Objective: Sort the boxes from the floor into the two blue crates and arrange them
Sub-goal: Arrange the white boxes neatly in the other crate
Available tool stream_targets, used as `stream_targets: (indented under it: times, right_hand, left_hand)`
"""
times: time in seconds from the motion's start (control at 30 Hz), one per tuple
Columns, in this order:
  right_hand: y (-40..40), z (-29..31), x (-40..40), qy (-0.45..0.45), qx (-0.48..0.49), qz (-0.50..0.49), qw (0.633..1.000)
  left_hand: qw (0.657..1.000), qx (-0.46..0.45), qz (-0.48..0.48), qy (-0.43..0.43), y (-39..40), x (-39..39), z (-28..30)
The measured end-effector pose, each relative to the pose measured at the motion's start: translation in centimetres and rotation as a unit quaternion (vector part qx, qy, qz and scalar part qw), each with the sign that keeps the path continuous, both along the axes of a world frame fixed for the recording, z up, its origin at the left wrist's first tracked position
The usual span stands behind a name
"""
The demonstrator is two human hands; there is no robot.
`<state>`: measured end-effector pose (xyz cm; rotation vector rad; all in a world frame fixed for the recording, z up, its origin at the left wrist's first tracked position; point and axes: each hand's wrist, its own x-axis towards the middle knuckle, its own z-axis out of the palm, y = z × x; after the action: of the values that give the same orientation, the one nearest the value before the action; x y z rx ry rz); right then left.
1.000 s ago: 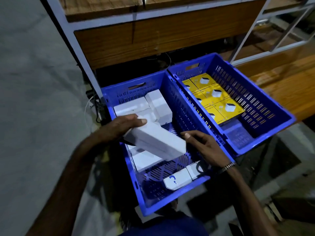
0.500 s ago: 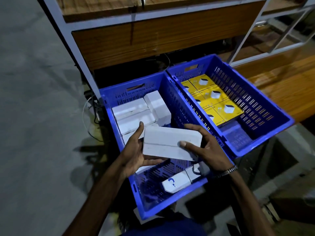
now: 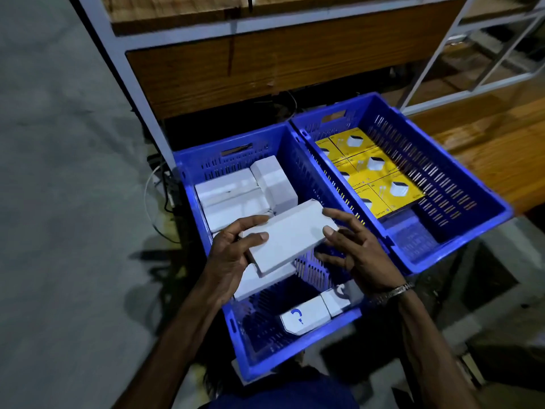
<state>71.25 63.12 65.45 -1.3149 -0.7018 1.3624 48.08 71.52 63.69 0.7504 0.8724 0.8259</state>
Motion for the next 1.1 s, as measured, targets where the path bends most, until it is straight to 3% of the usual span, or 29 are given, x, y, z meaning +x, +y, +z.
stream_targets:
  times: [0.1,0.2,0.3,0.4,0.47,0.57,0.63,0.77,0.87,0.97,1.07,1.1]
  right_hand:
    - [0.5,-0.3,0.6,-0.053,-0.073,0.002,0.996]
    - [0.9,-1.0,1.8,-0.089,-0.122,0.044,0.988]
    - [1.9,-2.2,2.4,-0.107,-0.165,0.047,0.979]
    - [3.3,-4.6,1.6,-0.142,-0.197,0.071,0.968]
    - [4.2,-6.0,0.5,-0.185,-0.213,0.100,0.954]
    - [5.4,-7.5,-1.2,-0.173,-0.244,0.109,0.948]
    - [6.0,-8.2,-1.9,-0.183,-0.250,0.112,0.944]
    - [6.6,-9.8,-2.7,-0.279,-0.252,0.178,0.909]
    - [7.6,-14.1,-2.0,-0.329,-0.222,0.205,0.895]
    - [8.0,-16.2,-1.5,-0.331,-0.210,0.245,0.887]
    - [6.6,-10.7,-2.1,-0.328,-0.196,0.241,0.892]
    - [6.2,-9.3,-1.7,-0.320,-0.187,0.225,0.901]
  left_hand:
    - [0.999,0.018,-0.042,0.016,-0.2,-0.3,-0.3]
    - [0.972,0.131,-0.105,0.167,0.2,-0.7,-0.8]
    - [0.848,0.314,-0.119,0.410,-0.2,-0.4,-1.4]
    - [0.726,0.421,-0.120,0.531,-2.5,0.7,-1.4]
    - [0.677,0.424,-0.174,0.576,-3.6,1.2,-1.7]
    - [0.595,0.348,-0.307,0.656,-3.6,1.3,-2.0]
    - [0.548,0.336,-0.335,0.688,-3.6,1.3,-2.3]
    - [0.511,0.342,-0.328,0.717,-4.1,1.6,-2.6]
    - [0.502,0.337,-0.345,0.718,-4.0,1.6,-2.7]
    - [0.502,0.341,-0.347,0.715,-4.0,1.6,-2.6]
    - [0.519,0.343,-0.343,0.703,-4.0,1.7,-2.5]
    - [0.544,0.334,-0.346,0.687,-3.8,1.6,-2.2]
